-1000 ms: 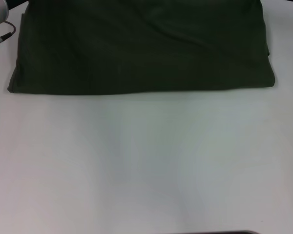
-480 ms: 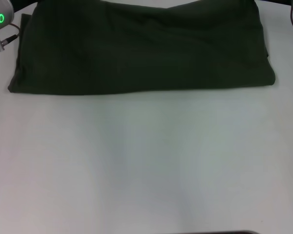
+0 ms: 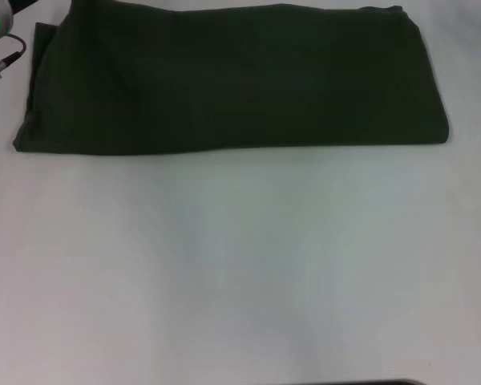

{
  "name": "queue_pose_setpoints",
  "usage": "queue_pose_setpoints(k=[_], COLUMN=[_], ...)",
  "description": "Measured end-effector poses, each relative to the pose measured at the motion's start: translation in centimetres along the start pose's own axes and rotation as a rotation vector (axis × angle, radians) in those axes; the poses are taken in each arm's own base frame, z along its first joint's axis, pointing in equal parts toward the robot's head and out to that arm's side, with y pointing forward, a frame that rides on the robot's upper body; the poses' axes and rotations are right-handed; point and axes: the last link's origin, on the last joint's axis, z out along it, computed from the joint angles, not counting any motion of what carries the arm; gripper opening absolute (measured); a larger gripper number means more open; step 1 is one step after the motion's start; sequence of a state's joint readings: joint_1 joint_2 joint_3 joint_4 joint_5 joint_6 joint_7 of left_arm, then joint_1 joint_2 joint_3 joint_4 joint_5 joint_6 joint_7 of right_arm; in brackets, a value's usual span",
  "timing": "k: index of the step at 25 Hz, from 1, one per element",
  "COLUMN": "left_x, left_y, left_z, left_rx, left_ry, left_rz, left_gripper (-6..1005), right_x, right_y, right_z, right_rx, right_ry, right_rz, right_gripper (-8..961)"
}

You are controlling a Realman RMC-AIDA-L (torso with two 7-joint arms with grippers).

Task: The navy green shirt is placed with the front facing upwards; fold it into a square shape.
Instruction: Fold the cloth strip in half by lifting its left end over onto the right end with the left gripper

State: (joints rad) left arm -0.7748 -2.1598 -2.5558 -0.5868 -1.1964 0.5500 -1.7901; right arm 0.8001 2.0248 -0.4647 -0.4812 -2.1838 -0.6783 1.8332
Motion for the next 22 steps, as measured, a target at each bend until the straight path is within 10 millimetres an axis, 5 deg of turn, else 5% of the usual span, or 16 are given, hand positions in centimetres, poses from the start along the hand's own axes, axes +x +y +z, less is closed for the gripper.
queue_pose_setpoints(k=[5, 12, 22], left_x=[-0.2, -1.2, -2.5], left_y=[-0.2, 0.4, 0.8], left_z=[-0.1, -1.4, -3.4], left_rx=[0.005, -0.131, -0.264], left_ry=[-0.004, -0.042, -0.077], left_rz=[0.001, 0.022, 0.016], left_gripper=[756, 891, 882], right_x=[0.3, 1.9, 4.0], right_y=[-0.5, -1.5, -3.6], right_z=[-0.7, -3.6, -6.8], right_rx=[-0.021, -0.129, -0.165], right_ry=[0.003, 0.03, 0.15], right_rz=[0.0, 0.071, 0.215], right_gripper=[671, 699, 701])
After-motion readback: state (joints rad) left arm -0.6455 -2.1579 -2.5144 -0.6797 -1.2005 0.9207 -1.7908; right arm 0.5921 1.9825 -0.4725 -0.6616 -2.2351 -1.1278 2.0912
